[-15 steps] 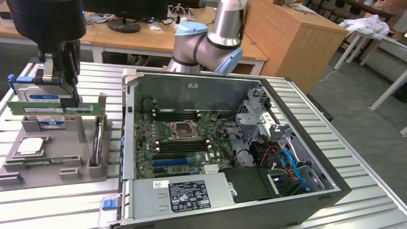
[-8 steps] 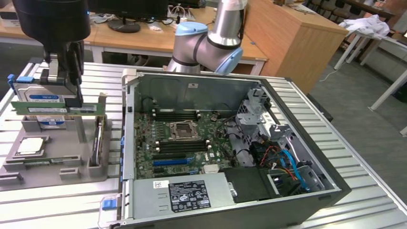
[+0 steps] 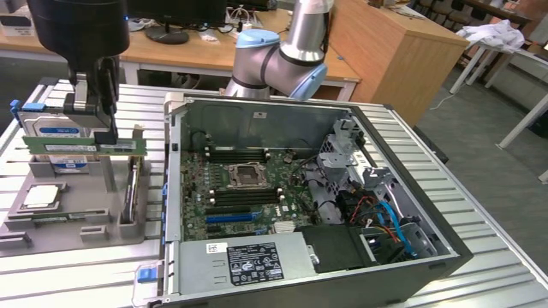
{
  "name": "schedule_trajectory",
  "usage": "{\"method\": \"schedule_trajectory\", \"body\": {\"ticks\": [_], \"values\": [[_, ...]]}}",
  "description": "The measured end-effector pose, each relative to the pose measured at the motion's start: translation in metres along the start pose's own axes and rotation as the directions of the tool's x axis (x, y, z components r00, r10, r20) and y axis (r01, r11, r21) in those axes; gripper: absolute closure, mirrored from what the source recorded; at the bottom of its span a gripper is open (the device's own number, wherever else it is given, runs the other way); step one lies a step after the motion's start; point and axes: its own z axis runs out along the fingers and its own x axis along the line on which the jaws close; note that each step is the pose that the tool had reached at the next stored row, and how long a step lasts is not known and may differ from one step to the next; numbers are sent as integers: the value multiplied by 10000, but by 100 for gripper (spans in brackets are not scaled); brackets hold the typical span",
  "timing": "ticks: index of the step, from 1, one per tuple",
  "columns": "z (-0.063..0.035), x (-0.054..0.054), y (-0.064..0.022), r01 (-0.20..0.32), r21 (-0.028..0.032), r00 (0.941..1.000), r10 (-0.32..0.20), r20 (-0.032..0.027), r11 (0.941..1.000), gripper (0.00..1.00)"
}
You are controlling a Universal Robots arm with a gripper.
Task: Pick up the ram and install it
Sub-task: 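Pick up the ram and move it above insertion slot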
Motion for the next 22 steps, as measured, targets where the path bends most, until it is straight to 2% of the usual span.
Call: {"method": "schedule_trajectory", "body": {"ticks": [22], "values": [[-1, -10, -165, -1, 0, 10000, 1, -1, 10000, 88]]}}
